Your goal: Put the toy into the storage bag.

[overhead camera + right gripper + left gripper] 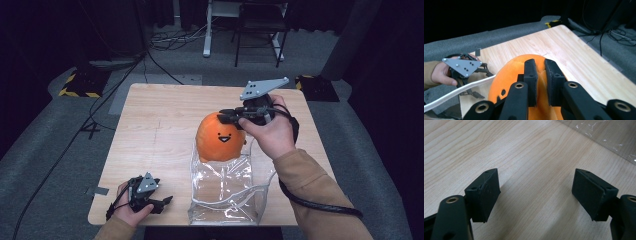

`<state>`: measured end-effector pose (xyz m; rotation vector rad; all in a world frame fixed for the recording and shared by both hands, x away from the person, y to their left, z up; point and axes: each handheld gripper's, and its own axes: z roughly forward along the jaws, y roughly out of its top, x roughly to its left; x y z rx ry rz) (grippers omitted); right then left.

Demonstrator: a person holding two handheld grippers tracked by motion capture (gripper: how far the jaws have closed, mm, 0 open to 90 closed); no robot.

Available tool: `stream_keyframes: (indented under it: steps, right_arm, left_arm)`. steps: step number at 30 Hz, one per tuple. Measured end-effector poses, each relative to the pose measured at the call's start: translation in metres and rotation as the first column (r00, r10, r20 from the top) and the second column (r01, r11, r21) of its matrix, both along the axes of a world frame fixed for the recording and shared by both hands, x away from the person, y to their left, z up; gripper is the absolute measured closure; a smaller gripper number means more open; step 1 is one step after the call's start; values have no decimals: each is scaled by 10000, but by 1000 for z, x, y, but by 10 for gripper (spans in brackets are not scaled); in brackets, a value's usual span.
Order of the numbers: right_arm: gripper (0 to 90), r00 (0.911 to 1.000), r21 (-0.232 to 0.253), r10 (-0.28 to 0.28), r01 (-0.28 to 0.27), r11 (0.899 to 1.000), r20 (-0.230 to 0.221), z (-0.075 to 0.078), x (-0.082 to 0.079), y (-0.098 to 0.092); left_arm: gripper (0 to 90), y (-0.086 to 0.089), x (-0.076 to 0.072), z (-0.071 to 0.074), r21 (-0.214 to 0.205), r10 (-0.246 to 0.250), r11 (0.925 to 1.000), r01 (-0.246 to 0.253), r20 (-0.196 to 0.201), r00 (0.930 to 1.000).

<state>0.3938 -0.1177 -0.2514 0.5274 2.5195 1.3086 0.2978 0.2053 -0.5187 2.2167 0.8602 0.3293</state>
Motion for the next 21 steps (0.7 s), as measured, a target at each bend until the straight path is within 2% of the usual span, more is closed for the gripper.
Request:
stream_keyframes:
  steps: [10, 21]
  right_arm:
    - [811, 9984, -615, -25, -10, 9981, -566, -31, 8, 7]
    - [808, 9951, -1027, -25, -78, 9947, -989, -51, 13, 13]
  left_arm:
    - [228, 0, 0, 0, -16, 15, 10000, -15, 1, 10000]
    - [228, 0, 0, 0, -8, 11, 10000, -11, 12, 10000]
